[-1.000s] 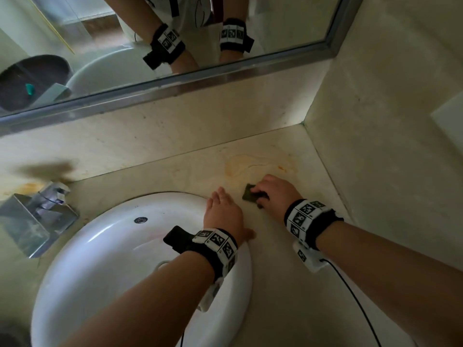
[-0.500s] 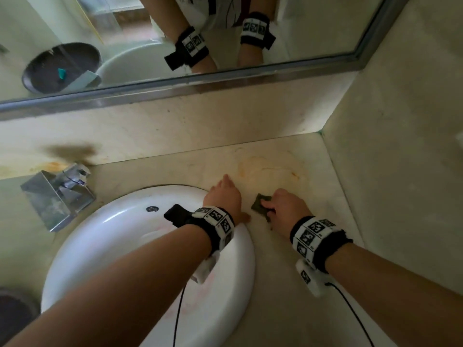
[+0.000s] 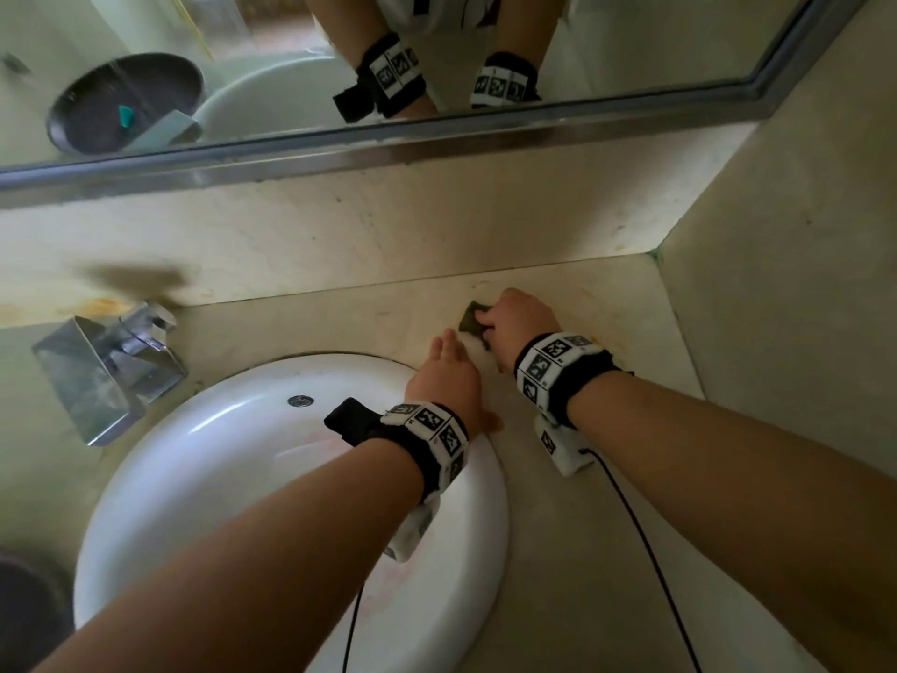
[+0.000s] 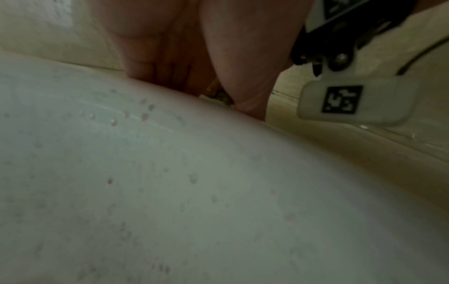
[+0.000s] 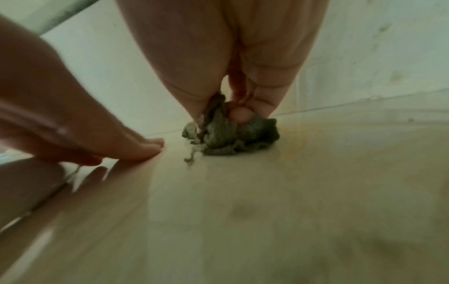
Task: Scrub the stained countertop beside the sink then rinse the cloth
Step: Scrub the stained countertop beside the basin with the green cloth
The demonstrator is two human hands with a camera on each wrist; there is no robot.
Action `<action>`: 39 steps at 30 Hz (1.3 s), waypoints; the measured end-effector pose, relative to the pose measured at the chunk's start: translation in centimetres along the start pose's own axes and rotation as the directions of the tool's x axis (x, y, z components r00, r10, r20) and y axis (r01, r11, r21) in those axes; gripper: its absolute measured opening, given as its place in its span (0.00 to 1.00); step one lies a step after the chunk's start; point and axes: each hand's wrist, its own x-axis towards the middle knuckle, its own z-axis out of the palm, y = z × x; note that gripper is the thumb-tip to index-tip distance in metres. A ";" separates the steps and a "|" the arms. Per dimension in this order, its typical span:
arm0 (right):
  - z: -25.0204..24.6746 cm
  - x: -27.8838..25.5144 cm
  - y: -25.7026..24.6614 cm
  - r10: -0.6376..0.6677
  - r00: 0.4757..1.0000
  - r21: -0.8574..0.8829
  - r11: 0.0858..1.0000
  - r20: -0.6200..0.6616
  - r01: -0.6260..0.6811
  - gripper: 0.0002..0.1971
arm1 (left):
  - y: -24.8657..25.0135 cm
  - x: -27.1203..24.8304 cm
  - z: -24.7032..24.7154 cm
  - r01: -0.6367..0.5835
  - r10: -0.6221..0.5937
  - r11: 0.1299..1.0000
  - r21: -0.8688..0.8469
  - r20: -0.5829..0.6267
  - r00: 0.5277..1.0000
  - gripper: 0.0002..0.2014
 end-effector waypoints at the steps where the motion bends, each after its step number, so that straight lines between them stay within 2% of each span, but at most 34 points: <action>1: -0.7 0.4 0.0 0.039 0.999 0.010 0.999 0.012 -0.039 0.18 | 0.0 0.0 -0.1 -0.002 0.002 1.000 0.005 0.001 1.000 0.61; 5: -2.4 1.2 1.9 0.137 0.990 0.018 0.990 -0.033 -0.137 0.17 | 0.1 -0.2 -0.3 -0.005 0.005 1.000 0.028 0.001 1.000 0.60; 9: -2.6 -0.6 3.6 0.239 0.971 0.032 0.971 -0.005 -0.239 0.19 | 0.2 -0.2 -0.3 -0.004 0.003 0.999 0.048 0.023 1.000 0.60; 12: -0.6 -2.3 1.7 0.176 0.984 0.073 0.982 0.009 -0.176 0.19 | 0.3 0.1 -0.2 0.000 -0.002 0.998 0.061 0.040 0.999 0.61; 16: 2.1 -3.8 -0.9 0.194 0.981 0.251 0.949 0.007 -0.189 0.17 | 0.4 0.7 0.1 -0.026 0.023 0.995 0.093 0.035 0.999 0.57; 21: 3.8 -7.1 0.8 0.168 0.984 0.259 0.950 0.055 -0.177 0.18 | 0.2 0.1 -0.3 0.003 -0.008 0.995 0.100 0.052 0.999 0.61; 24: 5.3 -9.2 3.2 0.190 0.982 0.243 0.953 -0.006 -0.183 0.18 | 0.6 0.0 -0.6 -0.002 -0.005 0.992 0.127 0.052 0.999 0.61; 26: 5.5 -10.2 5.3 0.253 0.967 0.241 0.940 -0.025 -0.240 0.19 | 0.8 0.1 -0.7 -0.015 0.007 0.989 0.149 0.056 0.998 0.61; 30: 4.2 -9.2 9.4 0.533 0.844 0.473 0.758 -0.052 -0.450 0.18 | 0.7 0.2 -0.7 -0.016 0.006 0.987 0.161 0.065 0.998 0.61; 32: 2.9 -7.8 10.9 0.572 0.820 0.513 0.714 -0.032 -0.478 0.19 | 0.6 0.2 -0.6 -0.016 0.006 0.989 0.148 0.065 0.998 0.61; 34: 1.1 -6.7 11.5 0.558 0.829 0.484 0.736 -0.038 -0.473 0.18 | 0.6 0.1 -0.6 -0.010 0.001 0.990 0.139 0.066 0.998 0.60; 36: -0.7 -5.9 11.0 0.496 0.866 0.437 0.793 -0.058 -0.425 0.19 | 0.7 0.1 -0.6 -0.010 -0.001 0.988 0.155 0.067 0.998 0.59; 39: -2.6 -5.0 9.3 0.506 0.862 0.480 0.763 -0.026 -0.434 0.19 | 0.9 0.2 -0.6 -0.004 -0.010 0.984 0.176 0.079 0.997 0.59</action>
